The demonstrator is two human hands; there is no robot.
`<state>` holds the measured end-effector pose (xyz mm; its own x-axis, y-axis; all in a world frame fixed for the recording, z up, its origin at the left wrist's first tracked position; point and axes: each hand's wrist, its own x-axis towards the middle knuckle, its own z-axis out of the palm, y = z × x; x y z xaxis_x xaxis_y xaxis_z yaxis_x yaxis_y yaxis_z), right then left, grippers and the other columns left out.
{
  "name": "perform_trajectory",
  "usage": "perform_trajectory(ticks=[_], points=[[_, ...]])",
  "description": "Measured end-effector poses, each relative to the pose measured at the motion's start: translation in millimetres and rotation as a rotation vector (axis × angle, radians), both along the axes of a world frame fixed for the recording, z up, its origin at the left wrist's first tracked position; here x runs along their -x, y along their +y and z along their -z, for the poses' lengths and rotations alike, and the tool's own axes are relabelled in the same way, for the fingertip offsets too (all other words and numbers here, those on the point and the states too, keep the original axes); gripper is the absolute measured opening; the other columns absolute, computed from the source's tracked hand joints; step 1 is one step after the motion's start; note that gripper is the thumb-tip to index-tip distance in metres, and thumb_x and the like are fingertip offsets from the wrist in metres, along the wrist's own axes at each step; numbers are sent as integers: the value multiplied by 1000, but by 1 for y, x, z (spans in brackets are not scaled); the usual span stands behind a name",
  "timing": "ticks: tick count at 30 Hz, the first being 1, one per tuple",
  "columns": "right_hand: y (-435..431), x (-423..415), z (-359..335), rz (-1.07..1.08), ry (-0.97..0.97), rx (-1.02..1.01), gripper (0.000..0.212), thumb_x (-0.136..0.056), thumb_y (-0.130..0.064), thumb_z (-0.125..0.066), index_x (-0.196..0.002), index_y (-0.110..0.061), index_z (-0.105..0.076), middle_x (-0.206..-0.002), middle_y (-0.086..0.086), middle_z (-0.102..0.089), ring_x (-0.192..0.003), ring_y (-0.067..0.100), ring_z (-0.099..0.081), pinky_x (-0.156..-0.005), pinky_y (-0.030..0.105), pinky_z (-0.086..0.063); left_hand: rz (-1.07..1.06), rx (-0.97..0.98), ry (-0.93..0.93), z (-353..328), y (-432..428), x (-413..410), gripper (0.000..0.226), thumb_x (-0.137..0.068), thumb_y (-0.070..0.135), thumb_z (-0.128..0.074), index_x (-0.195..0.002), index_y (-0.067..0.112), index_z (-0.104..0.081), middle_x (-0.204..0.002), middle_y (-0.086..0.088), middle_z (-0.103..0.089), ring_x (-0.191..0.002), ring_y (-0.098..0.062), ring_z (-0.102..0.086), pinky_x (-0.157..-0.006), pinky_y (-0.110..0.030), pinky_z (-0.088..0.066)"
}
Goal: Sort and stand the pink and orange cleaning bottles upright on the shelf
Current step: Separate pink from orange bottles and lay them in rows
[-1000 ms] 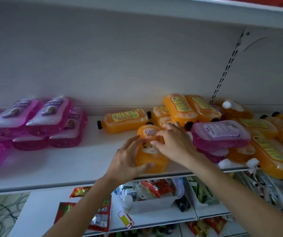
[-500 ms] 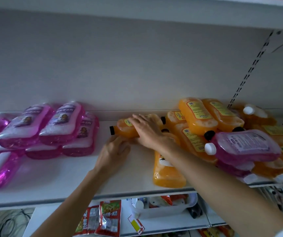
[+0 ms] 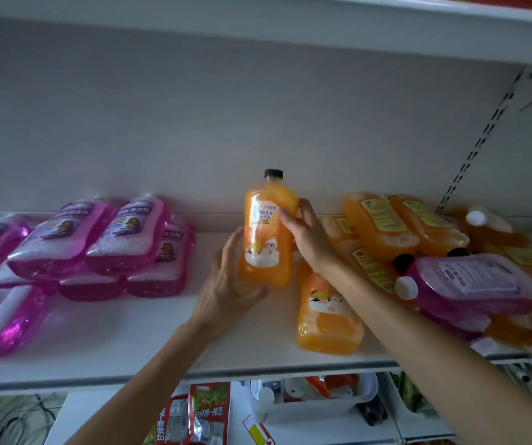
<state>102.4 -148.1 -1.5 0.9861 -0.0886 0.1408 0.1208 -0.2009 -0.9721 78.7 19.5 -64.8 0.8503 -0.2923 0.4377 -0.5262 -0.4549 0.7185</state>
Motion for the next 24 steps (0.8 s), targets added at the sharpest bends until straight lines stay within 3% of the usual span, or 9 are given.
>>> perform_trajectory(ticks=[3,4,6,9,11,14,21,24], points=[[0,9,5,-133,36,-104,46,-97,-31,-46,-139,-36,-28,-133,-2,-46,-115,19,-53,-87,32,-53,61,-15,50,-8,-11,9,104,-55,68,-63,-139,46,-6,-132,4,-28,-111,-1,-37,-81,-16,-41],[-1,12,3,-163,25,-59,50,-95,-30,-50,-139,-39,-26,-136,-2,-44,-116,18,-52,-89,33,-53,55,4,45,-9,-13,12,105,-54,66,-64,-139,44,-7,-127,6,-27,-105,6,-37,-76,-7,-39],[-7,19,-4,-155,-17,90,56,-88,-28,-63,-135,-36,-33,-126,-5,-50,-106,8,-56,-79,20,-53,79,40,-5,-4,-11,14,107,-56,61,-67,-143,38,-9,-124,4,-29,-106,13,-38,-73,0,-40],[-18,24,-8,-108,-88,300,63,-77,-29,-75,-131,-26,-41,-114,-10,-54,-96,2,-56,-71,10,-48,124,-20,-45,1,-4,14,114,-59,65,-67,-147,27,-6,-123,4,-33,-105,3,-44,-75,0,-41],[-23,28,-7,-100,-98,381,69,-74,-33,-76,-133,-24,-41,-117,-9,-52,-98,4,-55,-76,12,-46,120,-36,-23,-1,-4,17,119,-56,75,-63,-147,28,-2,-121,8,-33,-103,4,-45,-69,-1,-41],[-26,33,-8,-74,-84,483,73,-75,-38,-74,-137,-24,-39,-119,-12,-50,-103,4,-49,-78,11,-42,96,-43,7,-3,-6,23,119,-53,72,-65,-146,33,-2,-122,8,-35,-101,-2,-47,-70,-5,-40],[-31,44,-7,-98,-60,702,72,-81,-48,-64,-142,-23,-34,-137,-2,-50,-112,4,-46,-84,19,-40,67,-98,113,-3,-5,35,117,-50,74,-60,-145,25,-13,-121,11,-36,-105,-6,-47,-70,-4,-39],[-32,48,-8,-71,-50,892,71,-85,-52,-58,-144,-20,-33,-143,2,-43,-129,17,-40,-95,26,-36,8,-213,136,-9,-5,40,119,-43,89,-44,-142,25,-25,-115,12,-41,-107,-11,-47,-79,-17,-41]])
